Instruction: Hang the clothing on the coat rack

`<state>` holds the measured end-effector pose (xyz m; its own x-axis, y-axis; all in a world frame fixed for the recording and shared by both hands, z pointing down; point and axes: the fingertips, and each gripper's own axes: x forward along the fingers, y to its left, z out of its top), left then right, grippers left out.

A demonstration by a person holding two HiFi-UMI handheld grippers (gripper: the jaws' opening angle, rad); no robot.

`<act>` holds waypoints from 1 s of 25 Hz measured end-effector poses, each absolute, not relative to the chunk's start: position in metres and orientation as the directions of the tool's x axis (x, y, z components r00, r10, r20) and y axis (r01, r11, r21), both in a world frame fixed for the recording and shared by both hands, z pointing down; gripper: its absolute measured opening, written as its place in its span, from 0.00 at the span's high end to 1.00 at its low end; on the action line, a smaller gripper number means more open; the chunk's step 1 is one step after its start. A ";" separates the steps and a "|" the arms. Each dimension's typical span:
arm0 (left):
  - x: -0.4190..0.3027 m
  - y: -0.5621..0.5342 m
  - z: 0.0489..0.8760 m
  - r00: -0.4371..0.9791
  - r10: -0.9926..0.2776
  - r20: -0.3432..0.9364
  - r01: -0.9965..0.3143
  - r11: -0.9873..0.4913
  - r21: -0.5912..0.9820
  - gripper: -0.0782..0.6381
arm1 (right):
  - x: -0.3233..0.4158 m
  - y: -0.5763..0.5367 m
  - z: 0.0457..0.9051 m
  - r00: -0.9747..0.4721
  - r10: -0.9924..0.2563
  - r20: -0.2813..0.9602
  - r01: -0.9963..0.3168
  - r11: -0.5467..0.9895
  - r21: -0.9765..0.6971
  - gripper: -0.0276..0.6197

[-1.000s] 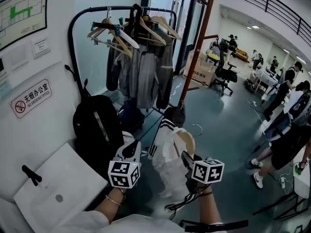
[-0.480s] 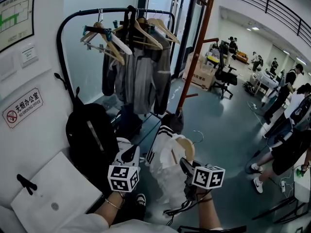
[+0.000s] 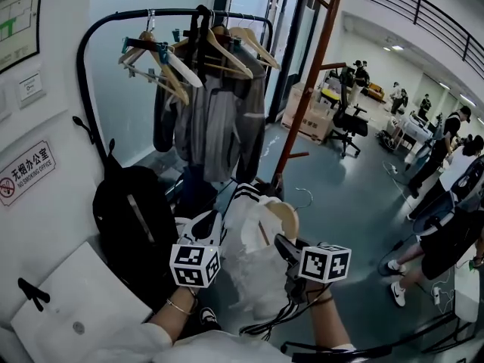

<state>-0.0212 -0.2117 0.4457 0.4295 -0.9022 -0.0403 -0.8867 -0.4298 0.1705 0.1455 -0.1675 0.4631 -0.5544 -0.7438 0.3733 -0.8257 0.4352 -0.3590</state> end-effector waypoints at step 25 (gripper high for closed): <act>-0.023 -0.361 0.444 0.394 -0.919 -0.008 -0.904 -0.389 0.175 0.86 | 0.134 -0.323 0.449 -0.614 -0.703 0.360 -0.781 0.476 -0.404 0.89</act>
